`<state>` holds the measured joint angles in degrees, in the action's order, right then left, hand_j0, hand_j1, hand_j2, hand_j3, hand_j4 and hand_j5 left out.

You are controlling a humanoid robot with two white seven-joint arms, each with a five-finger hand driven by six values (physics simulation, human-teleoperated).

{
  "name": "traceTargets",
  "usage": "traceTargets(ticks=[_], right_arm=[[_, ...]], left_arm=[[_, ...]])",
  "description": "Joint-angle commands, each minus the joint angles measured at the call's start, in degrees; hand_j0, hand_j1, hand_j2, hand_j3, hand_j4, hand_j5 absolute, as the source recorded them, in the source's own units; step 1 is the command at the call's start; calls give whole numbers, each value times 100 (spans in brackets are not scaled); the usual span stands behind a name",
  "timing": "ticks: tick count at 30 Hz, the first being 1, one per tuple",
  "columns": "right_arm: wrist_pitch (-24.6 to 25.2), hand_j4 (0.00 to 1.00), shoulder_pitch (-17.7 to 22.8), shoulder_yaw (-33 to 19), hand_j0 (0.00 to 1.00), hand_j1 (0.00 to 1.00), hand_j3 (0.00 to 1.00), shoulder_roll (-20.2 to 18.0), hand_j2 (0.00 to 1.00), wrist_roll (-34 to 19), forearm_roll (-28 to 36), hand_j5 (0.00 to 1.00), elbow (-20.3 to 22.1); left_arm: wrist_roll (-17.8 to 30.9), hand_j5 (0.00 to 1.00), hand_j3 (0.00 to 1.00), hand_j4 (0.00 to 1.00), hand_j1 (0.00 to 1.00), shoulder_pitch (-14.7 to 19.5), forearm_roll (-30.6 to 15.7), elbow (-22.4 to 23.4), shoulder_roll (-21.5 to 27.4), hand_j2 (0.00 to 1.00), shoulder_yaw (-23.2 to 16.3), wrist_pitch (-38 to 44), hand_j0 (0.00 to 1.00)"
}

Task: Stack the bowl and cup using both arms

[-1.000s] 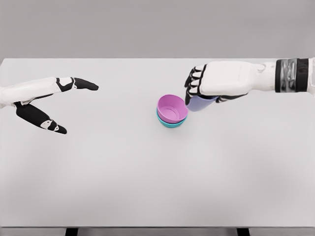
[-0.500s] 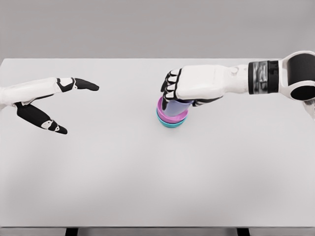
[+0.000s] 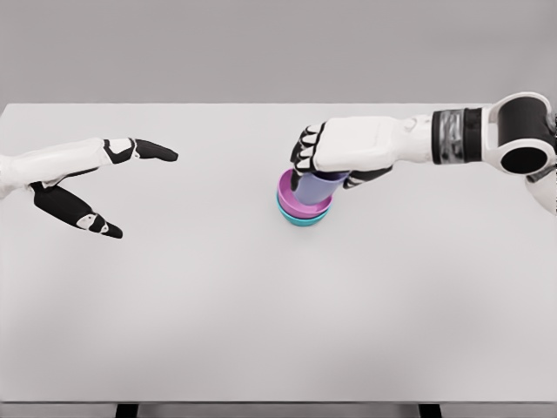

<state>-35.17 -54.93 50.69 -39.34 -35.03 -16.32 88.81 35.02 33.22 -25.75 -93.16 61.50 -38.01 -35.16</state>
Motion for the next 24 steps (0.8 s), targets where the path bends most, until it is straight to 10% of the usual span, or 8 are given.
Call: traceTargets(ticks=[1, 8, 11, 21, 24], right_arm=[[17, 67, 0, 2, 67, 67, 67, 58, 67, 3, 24, 67, -92], [17, 69, -53, 107, 69, 69, 69, 198, 69, 3, 15, 69, -320], [17, 100, -70, 134, 100, 100, 100, 198, 100, 3, -125, 100, -285], [17, 100, -255, 11, 100, 100, 100, 23, 100, 3, -90, 100, -127], [17, 100, -176, -762, 100, 100, 100, -504, 100, 3, 15, 100, 40]], left_arm=[[-2, 100, 100, 100, 100, 0, -44, -1, 2, 100, 4, 16, 100], [-2, 100, 100, 100, 100, -9, -44, 8, 11, 100, 4, 16, 100], [-2, 100, 100, 100, 100, -9, -44, -1, 2, 100, 4, 16, 100], [-2, 100, 100, 100, 100, -79, -44, -36, 11, 100, 13, 16, 100], [-2, 100, 100, 100, 100, -79, -44, -36, 11, 100, 13, 16, 100]])
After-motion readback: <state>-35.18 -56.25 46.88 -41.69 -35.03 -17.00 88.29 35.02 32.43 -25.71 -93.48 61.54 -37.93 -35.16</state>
